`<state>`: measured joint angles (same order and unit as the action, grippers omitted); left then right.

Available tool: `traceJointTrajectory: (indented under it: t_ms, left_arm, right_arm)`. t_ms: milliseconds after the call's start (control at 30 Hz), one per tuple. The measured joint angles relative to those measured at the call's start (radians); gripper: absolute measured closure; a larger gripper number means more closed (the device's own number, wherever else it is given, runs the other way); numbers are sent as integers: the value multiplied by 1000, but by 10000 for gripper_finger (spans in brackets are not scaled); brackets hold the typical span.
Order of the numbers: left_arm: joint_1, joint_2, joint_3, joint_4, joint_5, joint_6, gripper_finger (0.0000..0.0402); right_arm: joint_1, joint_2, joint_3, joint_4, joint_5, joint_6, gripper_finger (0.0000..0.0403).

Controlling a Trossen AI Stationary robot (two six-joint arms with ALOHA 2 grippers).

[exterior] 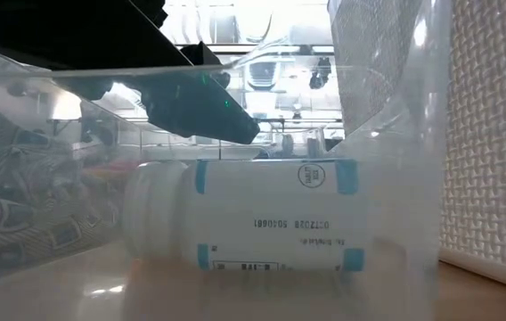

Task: Pick & Place Medicine items
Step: Put the blue patient gown into the white laundry bin

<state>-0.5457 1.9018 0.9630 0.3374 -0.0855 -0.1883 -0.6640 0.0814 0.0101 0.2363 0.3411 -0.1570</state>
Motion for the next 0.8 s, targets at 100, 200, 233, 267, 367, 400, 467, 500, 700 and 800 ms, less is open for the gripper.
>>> traceJointTrajectory:
  t_ms: [100,200,233,267,367,400,467,500,700,800]
  left_arm:
    - [0,0,0,0,0,0,96]
    - [0,-3,0,-2,0,0,96]
    - [0,-4,0,-2,0,0,96]
    - [0,-7,0,-2,0,0,96]
    - [0,-15,0,-2,-2,0,98]
    - [-1,-18,0,-2,-3,0,99]
    - [-1,-20,0,-2,-3,0,100]
    - [0,-20,0,-2,-3,0,101]
    - [-1,-29,-1,-3,-4,2,99]
    - [-1,-55,-2,-2,-4,8,99]
  right_arm:
    - [0,0,0,0,0,0,394]
    - [0,0,0,0,0,0,394]
    - [0,0,0,0,0,0,394]
    - [0,0,0,0,0,0,394]
    - [0,0,0,0,0,0,394]
    - [0,0,0,0,0,0,394]
    - [0,0,0,0,0,0,394]
    - [0,0,0,0,0,0,394]
    - [0,0,0,0,0,0,394]
    - [0,0,0,0,0,0,394]
